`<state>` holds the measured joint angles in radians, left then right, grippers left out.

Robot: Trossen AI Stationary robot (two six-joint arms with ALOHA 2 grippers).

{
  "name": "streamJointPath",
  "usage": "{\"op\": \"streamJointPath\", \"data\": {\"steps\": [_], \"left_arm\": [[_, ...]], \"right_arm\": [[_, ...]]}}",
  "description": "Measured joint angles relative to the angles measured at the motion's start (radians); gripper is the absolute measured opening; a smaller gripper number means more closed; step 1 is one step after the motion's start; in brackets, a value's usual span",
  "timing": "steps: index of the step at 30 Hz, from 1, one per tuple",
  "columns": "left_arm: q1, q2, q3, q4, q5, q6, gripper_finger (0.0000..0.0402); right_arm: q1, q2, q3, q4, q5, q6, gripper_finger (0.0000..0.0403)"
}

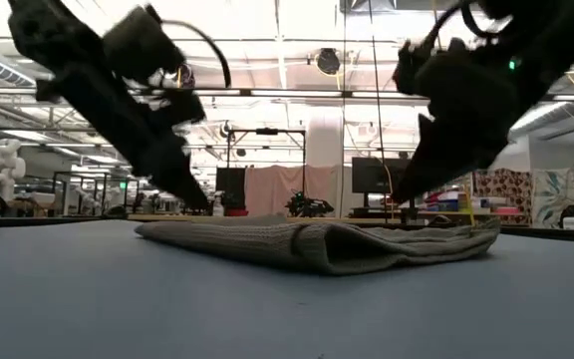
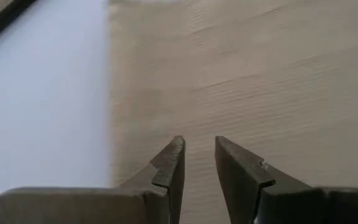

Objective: Roll towel
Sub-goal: Roll the gray towel

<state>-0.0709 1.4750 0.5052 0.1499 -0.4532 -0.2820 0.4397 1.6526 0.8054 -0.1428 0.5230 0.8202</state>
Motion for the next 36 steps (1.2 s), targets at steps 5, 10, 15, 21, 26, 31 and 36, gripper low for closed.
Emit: {"op": "streamJointPath", "data": {"steps": [5, 10, 15, 21, 26, 31, 36], "left_arm": [[-0.091, -0.095, 0.03, 0.01, 0.114, -0.055, 0.0095], [-0.231, -0.102, 0.031, 0.056, 0.175, -0.161, 0.0095], [-0.341, 0.002, 0.029, 0.047, 0.133, -0.234, 0.0095], [-0.339, 0.143, 0.028, 0.053, 0.014, -0.244, 0.0095], [-0.272, 0.177, 0.031, 0.065, 0.008, -0.209, 0.0095], [-0.194, 0.178, 0.031, 0.064, 0.01, -0.131, 0.0095], [-0.128, 0.176, 0.031, 0.061, 0.01, -0.04, 0.0095]], "right_arm": [[0.002, -0.022, 0.125, -0.326, -0.034, -0.105, 0.0004], [0.001, -0.02, 0.122, -0.432, -0.061, -0.149, 0.0004], [0.003, 0.013, 0.068, -0.393, -0.062, -0.09, 0.0004], [0.018, 0.057, 0.042, -0.339, -0.11, 0.019, 0.0004], [0.044, 0.071, 0.042, -0.296, -0.105, 0.11, 0.0004], [0.064, 0.075, 0.042, -0.179, -0.14, 0.137, 0.0004], [0.077, 0.076, 0.041, -0.075, -0.154, 0.149, 0.0004]]}}
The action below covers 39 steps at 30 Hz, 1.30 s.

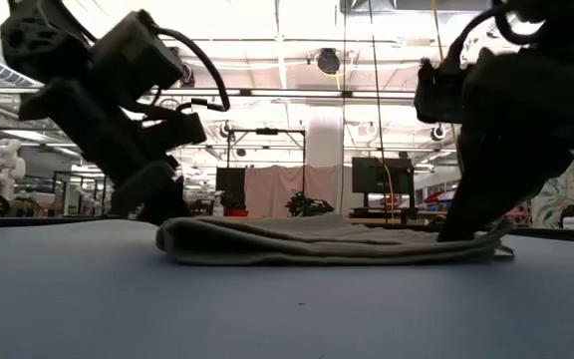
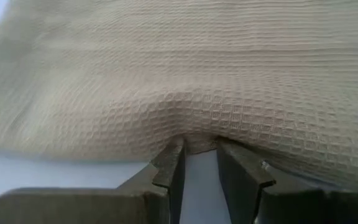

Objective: Roll towel
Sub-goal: Roll the gray towel

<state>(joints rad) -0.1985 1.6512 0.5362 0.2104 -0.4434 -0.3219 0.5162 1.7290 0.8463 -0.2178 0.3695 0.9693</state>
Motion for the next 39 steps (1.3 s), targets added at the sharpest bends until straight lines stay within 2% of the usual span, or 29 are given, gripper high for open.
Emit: {"op": "streamJointPath", "data": {"steps": [4, 8, 14, 18, 22, 27, 33, 36, 39], "left_arm": [[0.054, -0.002, 0.0, 0.0, 0.0, 0.069, 0.0095], [0.078, -0.059, 0.0, -0.063, 0.023, 0.124, 0.0095], [0.057, -0.263, 0.031, -0.282, 0.037, 0.028, 0.0096], [0.0, -0.331, 0.031, -0.196, 0.115, -0.013, 0.0095], [-0.068, -0.29, 0.031, -0.068, 0.135, -0.012, 0.0095], [-0.105, -0.155, 0.03, 0.006, 0.102, -0.009, 0.0095], [-0.089, -0.027, 0.028, -0.052, 0.098, -0.004, 0.0095], [-0.073, -0.019, 0.033, -0.09, 0.086, -0.004, 0.0095], [-0.068, -0.045, 0.031, -0.113, 0.087, 0.01, 0.0095]], "right_arm": [[0.004, 0.0, 0.006, 0.029, 0.005, 0.006, 0.0004], [0.004, -0.013, 0.034, 0.012, 0.009, -0.061, 0.0004], [0.004, -0.07, 0.088, -0.012, 0.02, -0.284, 0.0004], [0.003, -0.081, 0.088, -0.059, 0.036, -0.452, 0.0004], [0.003, -0.06, 0.085, -0.106, 0.051, -0.477, 0.0004], [0.003, -0.015, 0.027, -0.038, 0.051, -0.379, 0.0004], [0.01, 0.058, 0.005, 0.098, 0.049, -0.238, 0.0004], [0.011, 0.088, 0.006, 0.195, 0.037, -0.232, 0.0004], [0.01, 0.088, 0.006, 0.206, 0.037, -0.236, 0.0004]]}}
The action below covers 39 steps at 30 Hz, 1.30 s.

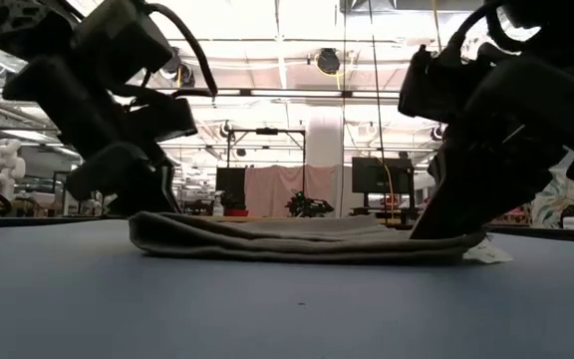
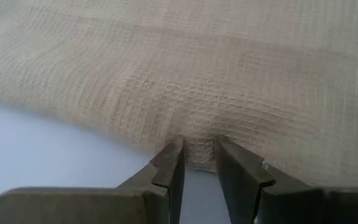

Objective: Roll towel
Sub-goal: Roll the gray towel

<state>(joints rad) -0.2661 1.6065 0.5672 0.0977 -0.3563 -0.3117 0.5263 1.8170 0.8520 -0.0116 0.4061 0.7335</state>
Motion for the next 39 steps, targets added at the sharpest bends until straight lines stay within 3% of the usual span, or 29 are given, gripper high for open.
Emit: {"op": "streamJointPath", "data": {"steps": [7, 12, 15, 19, 25, 29, 34, 39], "left_arm": [[-0.045, -0.144, 0.003, -0.094, 0.015, 0.001, 0.0095], [-0.118, -0.222, 0.004, -0.072, 0.027, -0.055, 0.0096], [-0.18, -0.221, 0.004, -0.029, 0.041, -0.05, 0.0096], [-0.253, -0.199, 0.004, 0.025, 0.026, -0.05, 0.0105], [-0.308, -0.15, 0.004, 0.092, -0.109, -0.041, 0.0181], [-0.313, -0.09, 0.004, 0.144, -0.125, -0.046, 0.0247], [-0.326, 0.012, 0.007, 0.278, -0.125, 0.04, 0.0302], [-0.33, 0.067, 0.027, 0.284, -0.123, 0.108, 0.031]], "right_arm": [[0.004, -0.14, -0.002, -0.03, 0.005, -0.143, 0.0004], [0.061, -0.205, -0.001, -0.114, -0.017, -0.346, 0.0011], [0.101, -0.196, -0.003, -0.147, -0.002, -0.405, 0.0037], [0.143, -0.15, -0.032, -0.074, 0.072, -0.428, 0.0102], [0.19, -0.05, -0.059, 0.018, 0.247, -0.487, 0.0212], [0.187, 0.011, -0.061, 0.058, 0.282, -0.494, 0.0251], [0.17, 0.047, -0.058, 0.104, 0.295, -0.514, 0.0252], [0.155, 0.045, -0.058, 0.102, 0.3, -0.52, 0.0217]]}}
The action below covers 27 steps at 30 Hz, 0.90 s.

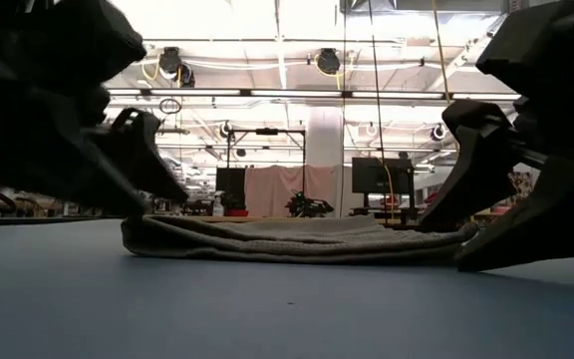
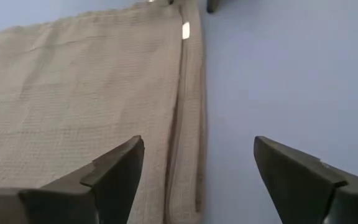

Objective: Roll towel
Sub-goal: Roll the gray towel

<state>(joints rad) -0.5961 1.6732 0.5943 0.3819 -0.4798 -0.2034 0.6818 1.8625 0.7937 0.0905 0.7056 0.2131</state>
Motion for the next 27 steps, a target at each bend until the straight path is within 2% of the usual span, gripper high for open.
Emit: {"op": "streamJointPath", "data": {"steps": [4, 9, 14, 17, 21, 27], "left_arm": [[0.0, 0.003, -0.001, -0.036, 0.0, 0.002, 0.0311], [0.0, 0.003, -0.001, -0.045, 0.0, 0.003, 0.0311], [0.0, 0.003, -0.001, -0.051, 0.0, 0.003, 0.0311], [0.0, 0.003, -0.001, -0.061, -0.003, 0.003, 0.0311], [0.0, 0.003, -0.001, -0.066, -0.038, 0.004, 0.0311], [0.0, 0.002, -0.001, -0.069, -0.068, -0.004, 0.0311]], "right_arm": [[0.001, 0.0, 0.0, -0.004, 0.021, -0.03, 0.0196], [-0.018, -0.001, 0.0, -0.034, 0.034, -0.037, 0.0195], [-0.067, -0.001, 0.0, -0.039, -0.073, -0.051, 0.0194], [-0.097, 0.0, 0.0, -0.038, -0.135, -0.047, 0.0179], [-0.12, 0.0, 0.0, -0.035, -0.191, -0.045, 0.0129], [-0.124, 0.003, 0.0, -0.033, -0.219, -0.033, 0.0023]]}}
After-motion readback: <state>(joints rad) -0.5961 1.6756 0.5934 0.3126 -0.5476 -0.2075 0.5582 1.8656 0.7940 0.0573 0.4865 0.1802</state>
